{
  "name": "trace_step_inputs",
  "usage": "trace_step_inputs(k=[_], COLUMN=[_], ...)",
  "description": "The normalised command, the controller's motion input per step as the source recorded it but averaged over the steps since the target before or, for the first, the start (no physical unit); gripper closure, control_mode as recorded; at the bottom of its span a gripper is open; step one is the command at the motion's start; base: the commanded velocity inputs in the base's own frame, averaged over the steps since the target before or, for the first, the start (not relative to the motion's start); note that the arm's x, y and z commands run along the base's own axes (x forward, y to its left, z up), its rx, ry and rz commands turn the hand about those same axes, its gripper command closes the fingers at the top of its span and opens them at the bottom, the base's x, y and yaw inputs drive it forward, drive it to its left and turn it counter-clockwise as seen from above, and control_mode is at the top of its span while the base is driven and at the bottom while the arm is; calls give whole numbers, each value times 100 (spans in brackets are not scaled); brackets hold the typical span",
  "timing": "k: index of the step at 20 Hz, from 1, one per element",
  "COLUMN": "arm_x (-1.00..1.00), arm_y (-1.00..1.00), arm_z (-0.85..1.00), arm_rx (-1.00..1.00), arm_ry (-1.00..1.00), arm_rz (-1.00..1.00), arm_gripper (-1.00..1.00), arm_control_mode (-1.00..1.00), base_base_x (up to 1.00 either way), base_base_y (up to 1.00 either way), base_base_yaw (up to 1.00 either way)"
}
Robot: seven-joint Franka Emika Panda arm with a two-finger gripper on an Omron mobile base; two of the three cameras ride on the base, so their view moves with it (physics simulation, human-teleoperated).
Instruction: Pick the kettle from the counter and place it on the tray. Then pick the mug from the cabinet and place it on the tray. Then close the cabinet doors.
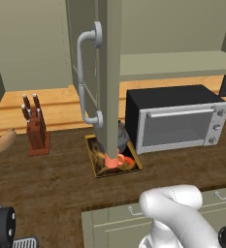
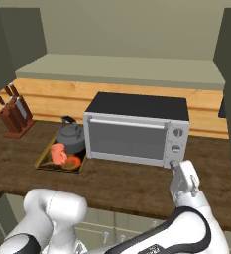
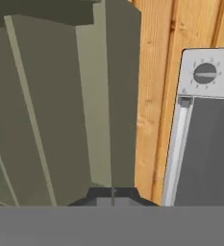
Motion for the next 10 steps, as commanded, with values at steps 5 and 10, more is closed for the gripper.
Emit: trace_step_inputs(k=[5, 10], arm_x=[0, 0], arm_y=[-18, -3], arm_z=[0, 2], arm_rx=[9, 9], arm_ry=[-5, -3], arm_rz=[0, 0], arm_gripper=[100, 100], arm_control_mode=[-100, -100], base_base_x=[0, 0], base_base_y=[0, 0], base_base_yaw=[0, 0])
